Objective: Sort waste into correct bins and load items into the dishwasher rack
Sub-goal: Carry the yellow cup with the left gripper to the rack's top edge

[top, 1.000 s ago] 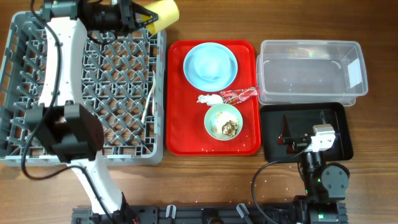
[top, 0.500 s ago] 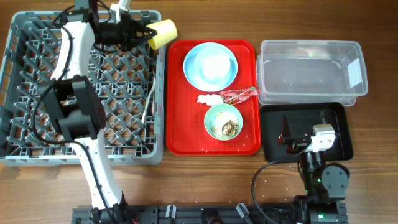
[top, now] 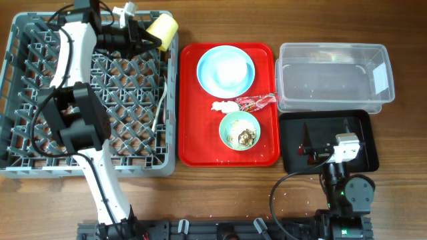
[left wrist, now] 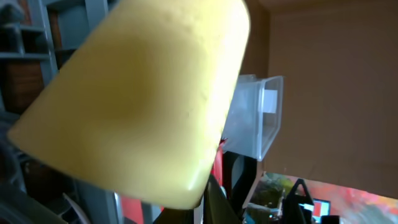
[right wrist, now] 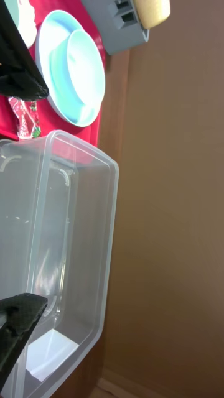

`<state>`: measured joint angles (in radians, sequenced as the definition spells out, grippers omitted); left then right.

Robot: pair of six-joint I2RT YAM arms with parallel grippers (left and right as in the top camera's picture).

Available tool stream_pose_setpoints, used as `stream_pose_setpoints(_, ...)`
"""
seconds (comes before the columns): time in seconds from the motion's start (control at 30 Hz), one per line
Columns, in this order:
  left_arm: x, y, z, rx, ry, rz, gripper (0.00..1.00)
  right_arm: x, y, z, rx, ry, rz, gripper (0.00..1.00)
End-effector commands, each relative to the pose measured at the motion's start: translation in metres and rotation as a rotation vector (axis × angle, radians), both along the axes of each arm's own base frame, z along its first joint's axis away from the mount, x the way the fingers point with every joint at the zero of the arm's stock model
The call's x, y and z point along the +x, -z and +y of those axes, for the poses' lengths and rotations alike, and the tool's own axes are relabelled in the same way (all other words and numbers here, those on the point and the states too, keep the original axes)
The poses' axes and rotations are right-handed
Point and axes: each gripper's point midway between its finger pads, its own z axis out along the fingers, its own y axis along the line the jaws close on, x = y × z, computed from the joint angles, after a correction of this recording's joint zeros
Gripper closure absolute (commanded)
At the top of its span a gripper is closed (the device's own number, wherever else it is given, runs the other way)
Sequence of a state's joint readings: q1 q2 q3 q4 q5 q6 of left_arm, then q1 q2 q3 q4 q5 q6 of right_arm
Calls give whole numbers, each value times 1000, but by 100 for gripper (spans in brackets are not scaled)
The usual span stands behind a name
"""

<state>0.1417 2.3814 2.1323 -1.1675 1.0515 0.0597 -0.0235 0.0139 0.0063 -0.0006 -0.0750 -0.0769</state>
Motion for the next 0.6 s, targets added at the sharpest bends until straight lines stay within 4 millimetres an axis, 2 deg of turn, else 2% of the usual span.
stream_pose_setpoints(0.0, -3, 72, 43, 282, -45, 101, 96, 0, -1, -1, 0, 5, -6, 0)
stream_pose_setpoints(0.1, -3, 78, 50, 335, -50, 107, 96, 0, -1, -1, 0, 5, -6, 0)
stream_pose_setpoints(0.2, -3, 78, 48, 346, -16, 70, 96, 0, -1, -1, 1, 5, -6, 0)
stream_pose_setpoints(0.43, -11, 78, 43, 340, -5, 107, 96, 0, -1, -1, 1, 5, -6, 0)
stream_pose_setpoints(0.57, -11, 55, 41, 325, -28, 93, 96, 0, -1, -1, 1, 5, -6, 0)
